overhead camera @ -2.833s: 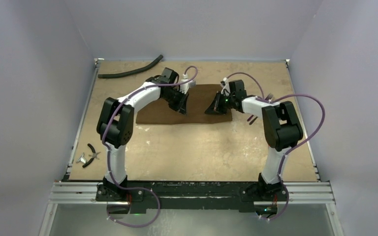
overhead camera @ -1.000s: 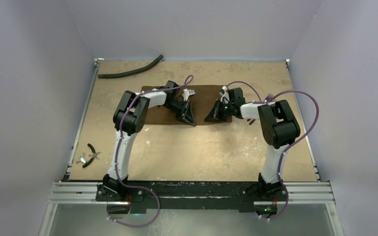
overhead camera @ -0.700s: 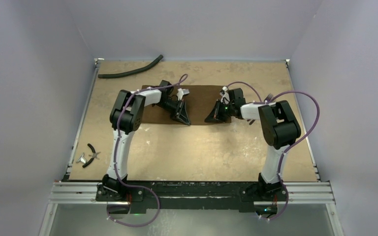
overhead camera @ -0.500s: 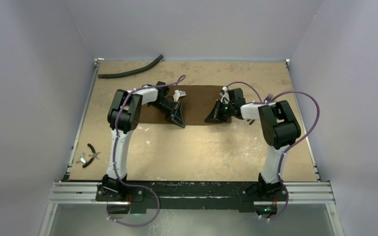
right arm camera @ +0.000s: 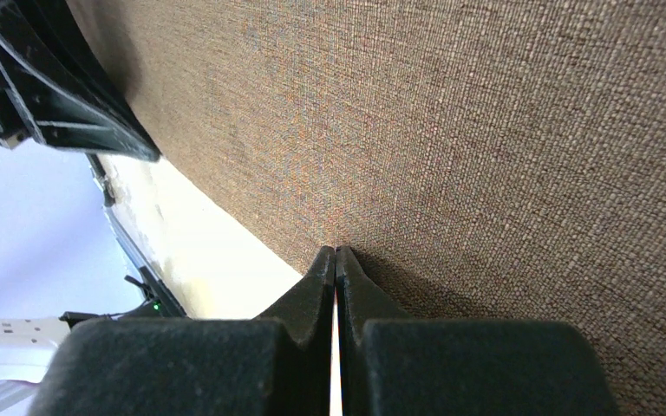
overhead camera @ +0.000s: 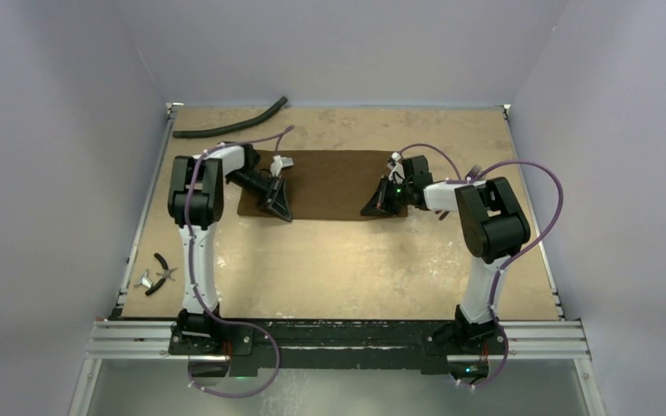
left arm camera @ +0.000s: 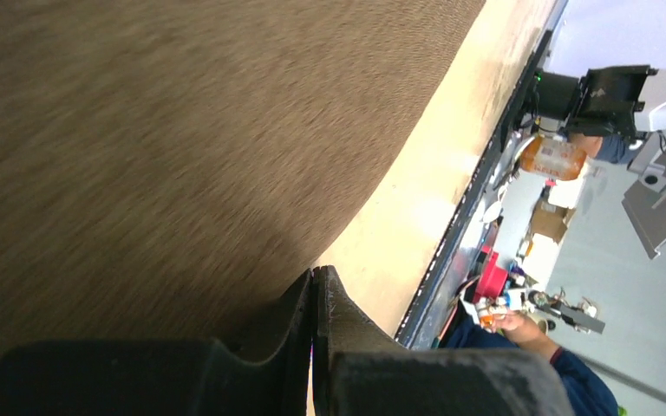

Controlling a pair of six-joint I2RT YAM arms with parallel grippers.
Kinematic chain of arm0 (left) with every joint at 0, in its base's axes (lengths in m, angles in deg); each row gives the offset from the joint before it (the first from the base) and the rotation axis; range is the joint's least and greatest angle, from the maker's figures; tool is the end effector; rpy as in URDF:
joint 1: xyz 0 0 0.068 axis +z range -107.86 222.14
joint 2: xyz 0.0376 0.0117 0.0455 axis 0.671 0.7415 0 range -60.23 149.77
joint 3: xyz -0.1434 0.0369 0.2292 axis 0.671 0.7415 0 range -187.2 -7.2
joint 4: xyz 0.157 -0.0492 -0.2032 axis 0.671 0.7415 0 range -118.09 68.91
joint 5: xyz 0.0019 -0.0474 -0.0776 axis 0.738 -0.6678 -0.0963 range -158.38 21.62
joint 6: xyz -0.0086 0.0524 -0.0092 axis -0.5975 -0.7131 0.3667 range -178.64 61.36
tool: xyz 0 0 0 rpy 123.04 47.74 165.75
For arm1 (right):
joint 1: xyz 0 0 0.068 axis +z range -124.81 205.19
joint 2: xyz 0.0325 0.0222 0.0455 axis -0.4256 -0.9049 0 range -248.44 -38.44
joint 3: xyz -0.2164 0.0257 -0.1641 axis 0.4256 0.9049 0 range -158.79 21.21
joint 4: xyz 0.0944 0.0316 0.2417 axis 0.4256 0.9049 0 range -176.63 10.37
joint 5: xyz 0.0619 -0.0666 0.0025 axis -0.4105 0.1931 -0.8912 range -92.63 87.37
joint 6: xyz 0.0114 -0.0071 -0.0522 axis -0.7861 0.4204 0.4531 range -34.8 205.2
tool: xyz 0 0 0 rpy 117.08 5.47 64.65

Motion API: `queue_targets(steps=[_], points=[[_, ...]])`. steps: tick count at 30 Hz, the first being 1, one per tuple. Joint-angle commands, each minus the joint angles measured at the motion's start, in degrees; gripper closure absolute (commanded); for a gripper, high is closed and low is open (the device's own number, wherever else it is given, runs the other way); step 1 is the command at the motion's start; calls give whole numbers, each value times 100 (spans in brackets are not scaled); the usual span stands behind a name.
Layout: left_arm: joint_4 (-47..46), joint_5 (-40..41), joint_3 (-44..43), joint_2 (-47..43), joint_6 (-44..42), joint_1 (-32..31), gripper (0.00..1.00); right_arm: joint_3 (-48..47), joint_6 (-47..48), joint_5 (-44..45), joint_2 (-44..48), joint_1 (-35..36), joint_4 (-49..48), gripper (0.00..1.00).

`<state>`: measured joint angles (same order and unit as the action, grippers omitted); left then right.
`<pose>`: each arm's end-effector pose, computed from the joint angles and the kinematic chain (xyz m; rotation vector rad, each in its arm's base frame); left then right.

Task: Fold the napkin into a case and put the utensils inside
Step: Smooth out the rectangle-folded napkin at the center of the board, then pick up the rectangle-folded napkin from the center of the board.

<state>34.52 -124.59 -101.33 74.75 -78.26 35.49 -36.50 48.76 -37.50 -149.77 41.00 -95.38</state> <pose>0.4033 -0.0768 0.0941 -0.4424 -2.6364 1.4511 0.3627 0.1239 0.1250 0.1243 2.4713 1.1408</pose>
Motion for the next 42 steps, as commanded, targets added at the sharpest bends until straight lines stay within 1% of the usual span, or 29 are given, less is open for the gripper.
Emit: queue_targets(steps=[1,5,12,21,28,31,35,37,39,42], points=[[10,506,-202,-81,-499,397,99,181,286,463,66,1,365,100],[-203,849,-134,-276,-325,661,99,190,286,467,76,3,350,100],[-273,1390,-8,-493,-243,1213,99,229,295,468,86,1,346,100],[595,1207,-214,-447,-819,1761,100,253,297,474,107,1,330,100],[625,1681,-201,-789,-706,2021,100,208,309,464,155,5,345,100],[534,1908,-199,-1095,-599,2033,100,198,315,456,134,5,311,100],[641,1754,-328,-1451,-536,1904,100,173,314,455,149,1,286,100],[723,1615,-345,-1695,-541,1662,100,149,324,468,174,1,294,100],[726,1550,-340,-1973,-477,1262,100,114,335,481,203,2,311,100],[82,1750,-27,-2312,-122,730,100,54,349,437,277,1,339,100]])
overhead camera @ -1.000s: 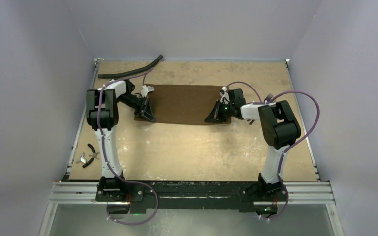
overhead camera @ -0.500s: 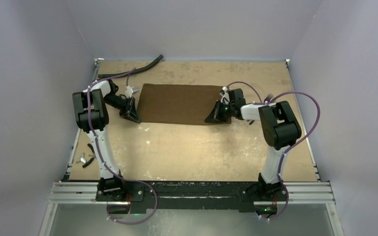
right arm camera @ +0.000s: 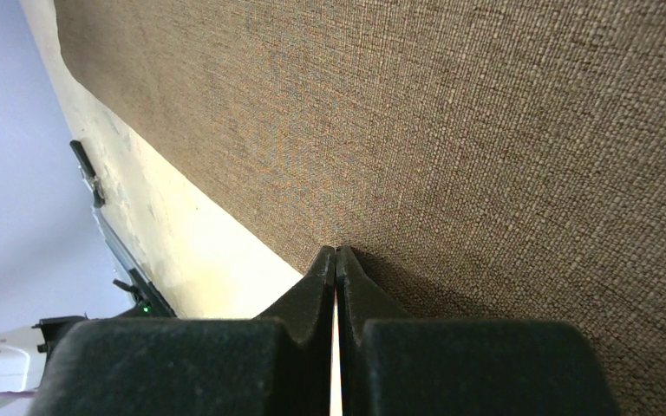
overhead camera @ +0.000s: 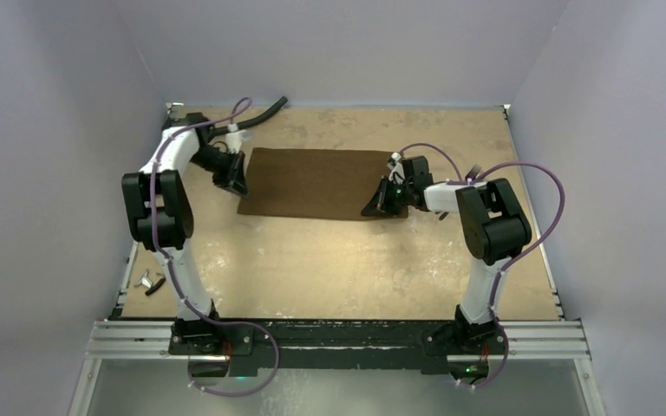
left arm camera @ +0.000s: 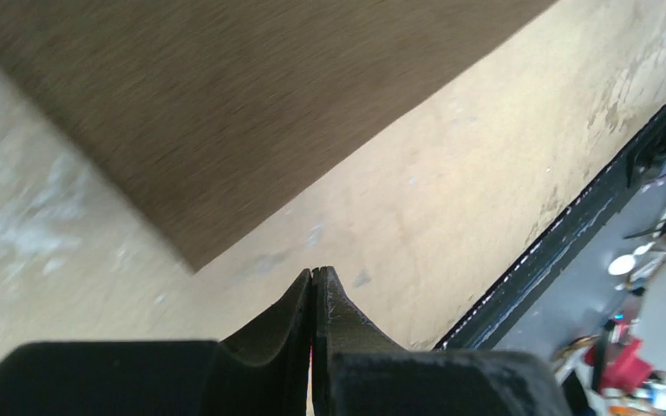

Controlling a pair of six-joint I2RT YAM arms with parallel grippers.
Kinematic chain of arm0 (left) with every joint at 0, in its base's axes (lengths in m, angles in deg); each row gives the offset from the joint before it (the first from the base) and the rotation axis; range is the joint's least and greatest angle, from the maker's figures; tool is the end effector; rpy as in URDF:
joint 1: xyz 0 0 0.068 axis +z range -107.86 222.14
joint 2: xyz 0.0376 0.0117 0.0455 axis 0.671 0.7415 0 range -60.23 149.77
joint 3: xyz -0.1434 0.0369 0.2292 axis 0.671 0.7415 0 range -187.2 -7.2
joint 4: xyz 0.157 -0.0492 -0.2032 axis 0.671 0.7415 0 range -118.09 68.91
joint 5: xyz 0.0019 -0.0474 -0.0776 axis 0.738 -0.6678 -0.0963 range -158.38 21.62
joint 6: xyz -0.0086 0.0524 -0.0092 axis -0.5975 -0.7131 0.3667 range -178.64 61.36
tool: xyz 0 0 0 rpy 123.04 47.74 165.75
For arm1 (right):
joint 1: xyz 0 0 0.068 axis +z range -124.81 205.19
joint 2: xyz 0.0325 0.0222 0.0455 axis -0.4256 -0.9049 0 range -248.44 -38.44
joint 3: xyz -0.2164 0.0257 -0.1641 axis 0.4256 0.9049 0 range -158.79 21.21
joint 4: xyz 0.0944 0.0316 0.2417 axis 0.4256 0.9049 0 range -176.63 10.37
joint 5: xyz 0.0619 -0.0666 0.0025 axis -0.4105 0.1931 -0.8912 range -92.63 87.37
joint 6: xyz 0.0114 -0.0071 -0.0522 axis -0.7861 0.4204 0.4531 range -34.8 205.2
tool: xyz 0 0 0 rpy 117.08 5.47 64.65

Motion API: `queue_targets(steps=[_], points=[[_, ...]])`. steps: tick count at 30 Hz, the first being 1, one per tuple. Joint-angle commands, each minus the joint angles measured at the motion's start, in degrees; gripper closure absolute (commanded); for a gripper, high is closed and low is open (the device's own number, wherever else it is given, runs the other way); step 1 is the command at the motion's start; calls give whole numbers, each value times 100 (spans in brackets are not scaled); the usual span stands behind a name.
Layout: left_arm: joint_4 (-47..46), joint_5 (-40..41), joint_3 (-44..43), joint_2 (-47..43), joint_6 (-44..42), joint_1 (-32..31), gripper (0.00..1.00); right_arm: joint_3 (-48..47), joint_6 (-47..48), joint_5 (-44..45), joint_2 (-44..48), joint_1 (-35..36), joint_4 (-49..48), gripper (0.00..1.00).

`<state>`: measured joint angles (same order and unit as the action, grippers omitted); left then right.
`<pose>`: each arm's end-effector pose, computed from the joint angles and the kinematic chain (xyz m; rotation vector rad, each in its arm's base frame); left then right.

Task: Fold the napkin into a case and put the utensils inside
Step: Pick up the rectangle-folded napkin from the center of the board, then fold the rectangle-folded napkin at the center of the board.

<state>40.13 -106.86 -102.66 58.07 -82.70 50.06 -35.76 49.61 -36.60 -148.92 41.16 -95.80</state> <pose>0.3918 0.0321 0.2043 0.3867 2.7934 -0.9532 0.3602 0.1237 0.1272 0.1066 2.4594 1.1186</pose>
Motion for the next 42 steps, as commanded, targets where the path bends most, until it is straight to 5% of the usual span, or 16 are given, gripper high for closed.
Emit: queue_targets(steps=[1,11,18,34,42], points=[[-806,109,244,-676,462,-926,100,-41,263,312,228,-15,395,100],[-2388,1815,994,-283,480,-1159,100,-505,632,-157,993,-51,1216,68],[-2998,2286,1711,-548,342,-1180,100,194,553,72,1237,-433,1191,100],[-3026,2193,1790,-563,339,-1208,100,1039,611,8,847,-1372,585,100],[-2983,2185,1782,-617,340,-1232,100,890,695,-94,2027,-1518,1374,100]])
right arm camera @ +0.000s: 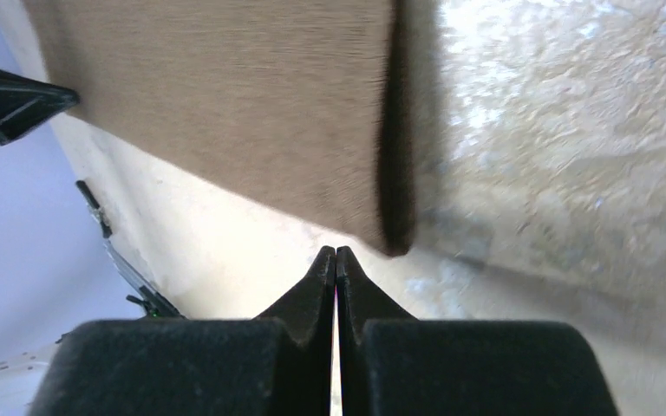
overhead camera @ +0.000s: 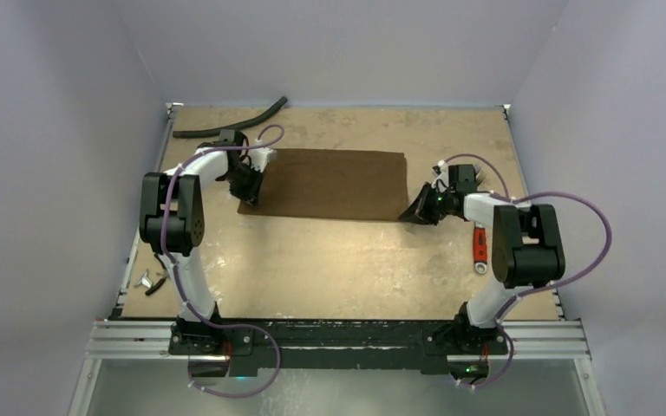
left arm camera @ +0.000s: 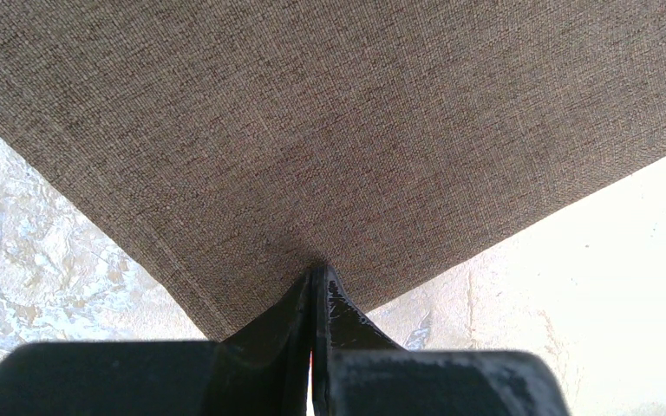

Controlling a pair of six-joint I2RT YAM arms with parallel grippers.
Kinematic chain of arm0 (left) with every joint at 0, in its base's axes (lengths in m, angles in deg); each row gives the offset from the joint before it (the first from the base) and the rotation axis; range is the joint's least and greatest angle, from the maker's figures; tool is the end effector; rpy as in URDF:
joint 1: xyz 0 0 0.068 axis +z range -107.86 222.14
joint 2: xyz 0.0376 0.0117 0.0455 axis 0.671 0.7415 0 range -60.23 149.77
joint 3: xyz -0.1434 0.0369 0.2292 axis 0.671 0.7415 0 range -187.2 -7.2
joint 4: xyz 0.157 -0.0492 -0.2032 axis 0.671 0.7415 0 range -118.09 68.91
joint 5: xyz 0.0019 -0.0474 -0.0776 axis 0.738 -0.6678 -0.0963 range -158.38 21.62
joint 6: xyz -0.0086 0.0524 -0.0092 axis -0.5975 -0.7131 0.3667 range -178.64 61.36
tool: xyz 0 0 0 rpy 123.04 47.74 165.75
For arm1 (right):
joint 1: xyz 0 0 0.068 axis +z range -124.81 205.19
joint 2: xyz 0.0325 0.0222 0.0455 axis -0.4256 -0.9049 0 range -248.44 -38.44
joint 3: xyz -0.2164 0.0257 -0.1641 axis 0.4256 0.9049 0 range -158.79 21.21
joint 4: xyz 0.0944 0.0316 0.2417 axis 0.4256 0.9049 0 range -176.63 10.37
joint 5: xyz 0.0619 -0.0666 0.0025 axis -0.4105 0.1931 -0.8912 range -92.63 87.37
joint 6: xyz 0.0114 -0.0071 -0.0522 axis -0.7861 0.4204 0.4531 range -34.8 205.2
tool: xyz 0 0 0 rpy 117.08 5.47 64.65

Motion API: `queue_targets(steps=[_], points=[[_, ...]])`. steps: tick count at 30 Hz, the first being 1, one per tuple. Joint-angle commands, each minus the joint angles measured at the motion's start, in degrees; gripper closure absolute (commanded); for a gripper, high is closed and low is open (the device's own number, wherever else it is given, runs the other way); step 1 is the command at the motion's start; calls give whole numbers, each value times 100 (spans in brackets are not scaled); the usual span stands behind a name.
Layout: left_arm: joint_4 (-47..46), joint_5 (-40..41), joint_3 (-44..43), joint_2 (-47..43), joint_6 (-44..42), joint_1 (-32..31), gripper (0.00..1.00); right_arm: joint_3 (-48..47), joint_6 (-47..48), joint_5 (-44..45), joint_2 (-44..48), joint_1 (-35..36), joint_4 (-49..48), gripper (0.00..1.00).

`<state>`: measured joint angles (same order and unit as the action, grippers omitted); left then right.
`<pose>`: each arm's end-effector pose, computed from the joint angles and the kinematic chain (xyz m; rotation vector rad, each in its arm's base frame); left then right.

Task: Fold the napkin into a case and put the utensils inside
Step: Fold the rectangle-folded napkin at the center of the board.

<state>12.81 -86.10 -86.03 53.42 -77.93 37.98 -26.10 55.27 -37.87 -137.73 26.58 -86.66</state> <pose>0.3862 -0.0390 0.1601 0.6290 2.7594 -0.3904 0.3237 0.0284 0.1368 0.3494 2.4797 0.9930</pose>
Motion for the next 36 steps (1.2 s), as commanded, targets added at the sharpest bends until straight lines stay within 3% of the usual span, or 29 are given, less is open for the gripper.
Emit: queue_targets(steps=[1,10,17,21,22,29,36], points=[[-243,110,128,-185,-151,-32,100,-101,4,42,1074,-60,367,98],[-266,76,204,-221,-87,-41,100,-604,-336,-346,224,-50,-216,100],[-229,130,82,-229,-66,-43,100,-320,-52,167,-407,-81,-93,100],[-211,199,77,-245,-114,-42,100,-159,-86,226,-330,-130,-263,100],[-204,234,73,-258,-125,-43,100,-213,-73,239,-244,-130,-251,89],[-13,127,-46,-319,-36,-40,100,-745,113,558,646,-130,455,44],[558,-440,-248,-437,126,-41,100,-392,25,1183,1256,-130,851,36]])
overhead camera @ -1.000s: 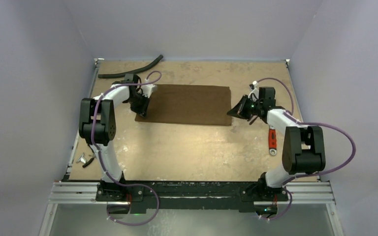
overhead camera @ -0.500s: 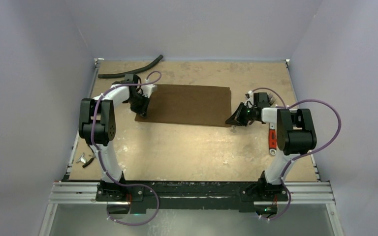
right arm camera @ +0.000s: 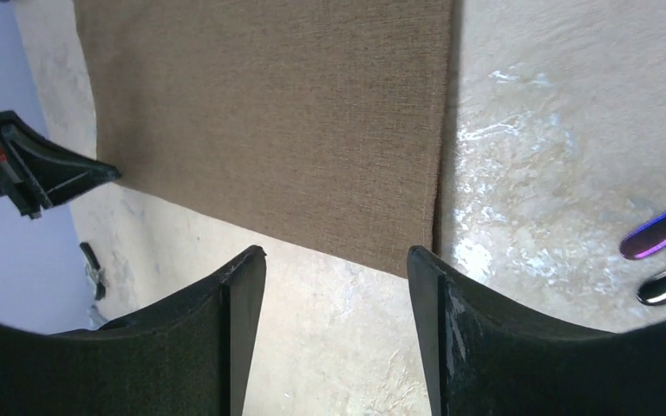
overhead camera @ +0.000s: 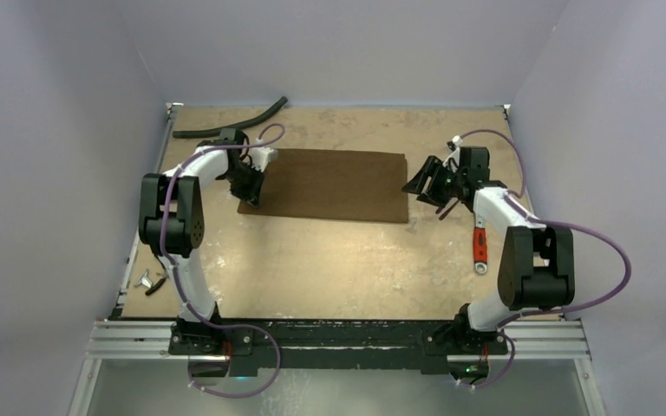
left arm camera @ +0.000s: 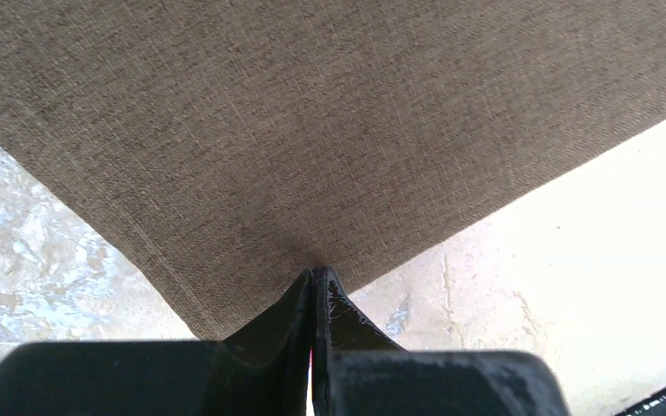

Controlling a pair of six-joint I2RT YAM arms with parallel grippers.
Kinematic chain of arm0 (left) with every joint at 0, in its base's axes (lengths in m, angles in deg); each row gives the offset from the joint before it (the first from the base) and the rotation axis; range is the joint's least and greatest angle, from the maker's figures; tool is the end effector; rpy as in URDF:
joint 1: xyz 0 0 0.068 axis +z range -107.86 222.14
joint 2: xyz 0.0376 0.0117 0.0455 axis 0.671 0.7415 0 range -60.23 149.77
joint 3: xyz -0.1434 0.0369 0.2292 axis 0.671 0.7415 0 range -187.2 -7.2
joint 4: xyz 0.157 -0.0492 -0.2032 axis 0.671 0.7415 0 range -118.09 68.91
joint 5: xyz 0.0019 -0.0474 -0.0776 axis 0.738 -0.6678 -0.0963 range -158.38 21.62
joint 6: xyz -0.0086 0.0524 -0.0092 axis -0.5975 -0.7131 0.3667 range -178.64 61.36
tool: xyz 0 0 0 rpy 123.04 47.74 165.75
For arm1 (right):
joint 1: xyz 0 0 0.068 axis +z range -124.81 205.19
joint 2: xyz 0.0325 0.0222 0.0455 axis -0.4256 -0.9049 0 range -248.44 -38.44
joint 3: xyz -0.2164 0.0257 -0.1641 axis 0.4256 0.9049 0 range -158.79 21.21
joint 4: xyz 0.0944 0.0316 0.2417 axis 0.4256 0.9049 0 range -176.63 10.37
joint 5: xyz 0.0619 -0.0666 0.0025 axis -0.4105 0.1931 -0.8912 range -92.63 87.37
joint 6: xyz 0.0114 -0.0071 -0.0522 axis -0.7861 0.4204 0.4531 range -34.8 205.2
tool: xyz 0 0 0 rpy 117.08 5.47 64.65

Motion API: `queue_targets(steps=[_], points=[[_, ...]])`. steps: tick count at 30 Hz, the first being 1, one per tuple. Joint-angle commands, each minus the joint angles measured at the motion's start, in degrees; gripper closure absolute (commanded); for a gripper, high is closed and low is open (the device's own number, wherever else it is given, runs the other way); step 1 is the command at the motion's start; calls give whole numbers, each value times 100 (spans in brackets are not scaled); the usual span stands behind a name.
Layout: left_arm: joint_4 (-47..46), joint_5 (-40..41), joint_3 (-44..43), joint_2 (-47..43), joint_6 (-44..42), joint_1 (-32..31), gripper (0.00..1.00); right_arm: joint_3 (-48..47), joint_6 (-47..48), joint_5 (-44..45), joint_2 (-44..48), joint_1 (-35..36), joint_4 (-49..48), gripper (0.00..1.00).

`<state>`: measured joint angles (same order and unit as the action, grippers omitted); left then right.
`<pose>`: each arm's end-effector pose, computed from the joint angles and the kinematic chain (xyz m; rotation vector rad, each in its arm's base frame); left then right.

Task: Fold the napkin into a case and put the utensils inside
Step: Fold the rectangle-folded napkin at the center of the board, then smooth out the square-folded napkin at the center of the board.

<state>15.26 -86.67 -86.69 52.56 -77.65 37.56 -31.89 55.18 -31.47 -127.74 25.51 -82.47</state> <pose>0.3829 -0.0419 0.1677 0.6335 2.7723 -0.4121 0.3299 0.0190 0.2131 0.3244 2.2887 0.8475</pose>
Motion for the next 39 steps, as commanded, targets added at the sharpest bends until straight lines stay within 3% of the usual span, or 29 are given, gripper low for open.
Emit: queue_targets(steps=[1,7,12,19,30,34,39], points=[[310,-451,-134,-428,119,1,100,283,16,728,331,-23,454,35],[162,-908,221,-748,240,4,100,1075,-121,734,541,-23,211,25],[461,-891,-473,-698,212,10,100,1226,-546,510,279,-15,-387,27],[304,-49,-1242,-205,102,80,100,1315,-899,265,-197,73,-969,36],[-677,1004,-372,32,-244,123,100,1508,-1084,377,-302,319,-1010,42],[-622,895,-182,90,-362,110,100,1405,-1134,523,-377,388,-1022,52],[-738,708,177,-24,-385,115,100,1092,-1122,730,-235,382,-610,73]])
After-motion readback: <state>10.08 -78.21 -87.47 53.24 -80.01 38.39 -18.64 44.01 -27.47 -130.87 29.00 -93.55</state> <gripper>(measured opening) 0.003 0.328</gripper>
